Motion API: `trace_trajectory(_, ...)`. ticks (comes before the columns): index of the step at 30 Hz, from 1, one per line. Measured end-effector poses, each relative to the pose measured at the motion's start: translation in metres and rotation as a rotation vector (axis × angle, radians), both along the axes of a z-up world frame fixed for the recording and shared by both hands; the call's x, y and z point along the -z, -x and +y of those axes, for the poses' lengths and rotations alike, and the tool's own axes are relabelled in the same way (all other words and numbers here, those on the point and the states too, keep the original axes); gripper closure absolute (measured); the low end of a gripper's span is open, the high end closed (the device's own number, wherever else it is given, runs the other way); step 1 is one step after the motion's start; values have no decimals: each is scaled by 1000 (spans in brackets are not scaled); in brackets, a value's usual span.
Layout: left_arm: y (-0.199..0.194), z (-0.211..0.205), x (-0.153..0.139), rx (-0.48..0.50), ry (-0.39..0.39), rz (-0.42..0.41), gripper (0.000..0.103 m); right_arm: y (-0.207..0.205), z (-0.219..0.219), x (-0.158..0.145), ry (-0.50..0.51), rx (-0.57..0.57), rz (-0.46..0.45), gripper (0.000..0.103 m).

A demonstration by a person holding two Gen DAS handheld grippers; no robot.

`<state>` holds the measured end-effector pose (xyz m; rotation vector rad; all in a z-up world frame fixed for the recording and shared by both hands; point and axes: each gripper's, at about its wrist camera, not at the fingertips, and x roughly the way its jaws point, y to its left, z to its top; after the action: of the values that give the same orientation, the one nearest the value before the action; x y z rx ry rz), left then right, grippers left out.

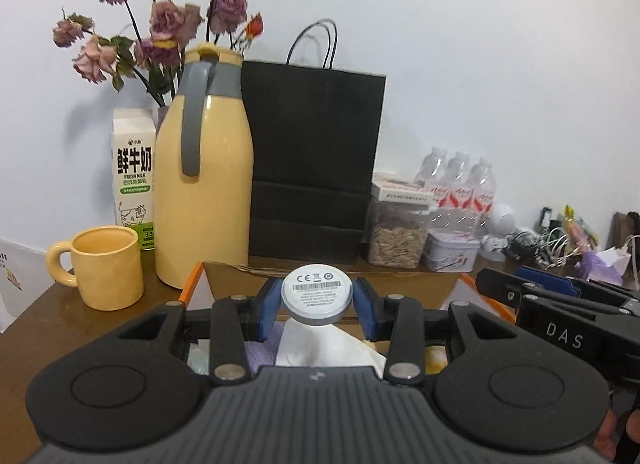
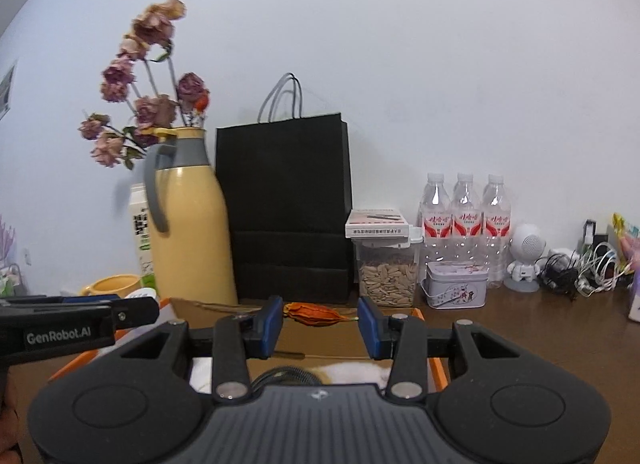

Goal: Organize objects
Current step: 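Carry the white lid and orange tassel into the box and open both grippers, then withdraw both grippers from the box back over the table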

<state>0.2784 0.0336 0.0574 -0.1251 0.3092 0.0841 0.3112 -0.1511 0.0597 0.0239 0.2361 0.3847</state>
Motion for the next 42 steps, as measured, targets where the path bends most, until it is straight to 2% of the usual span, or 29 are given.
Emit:
trace_trajectory(5, -23, 3, 19, -3, -1, 67, 63, -26, 6, 21, 53, -8, 59, 63)
trace_trajectory(13, -24, 0, 27, 5, -20, 63, 60, -32, 0, 29, 45, 16, 105, 62)
trace_trajectory(14, -22, -1, 27, -1, -25, 57, 53, -31, 0, 30, 51, 23, 103, 61)
trace_trajectory(15, -21, -1, 26, -7, -25, 52, 46, -31, -1, 31, 57, 25, 104, 53)
trace_trajectory(16, -20, -1, 26, -14, -21, 44, 28, -30, -1, 31, 57, 25, 106, 43)
trace_trajectory(17, -19, -1, 26, -25, -19, 32, 9, -30, -2, 31, 53, 26, 105, 38)
trace_trajectory(18, -18, 0, 25, -40, -21, 17, 0, -28, -2, 31, 49, 27, 102, 28)
trace_trajectory(19, -16, -1, 25, -58, -24, -4, 0, -27, -3, 31, 45, 30, 97, 17)
trace_trajectory(22, -17, 1, 26, -64, -16, -2, 0, -24, -6, 29, 36, 47, 83, 5)
trace_trajectory(34, -14, 3, 25, -68, 11, -21, 0, -17, -9, 25, 17, 54, 67, 0)
trace_trajectory(42, 10, 5, 17, -66, 26, -86, 0, -3, -15, 19, 6, 53, 33, 0)
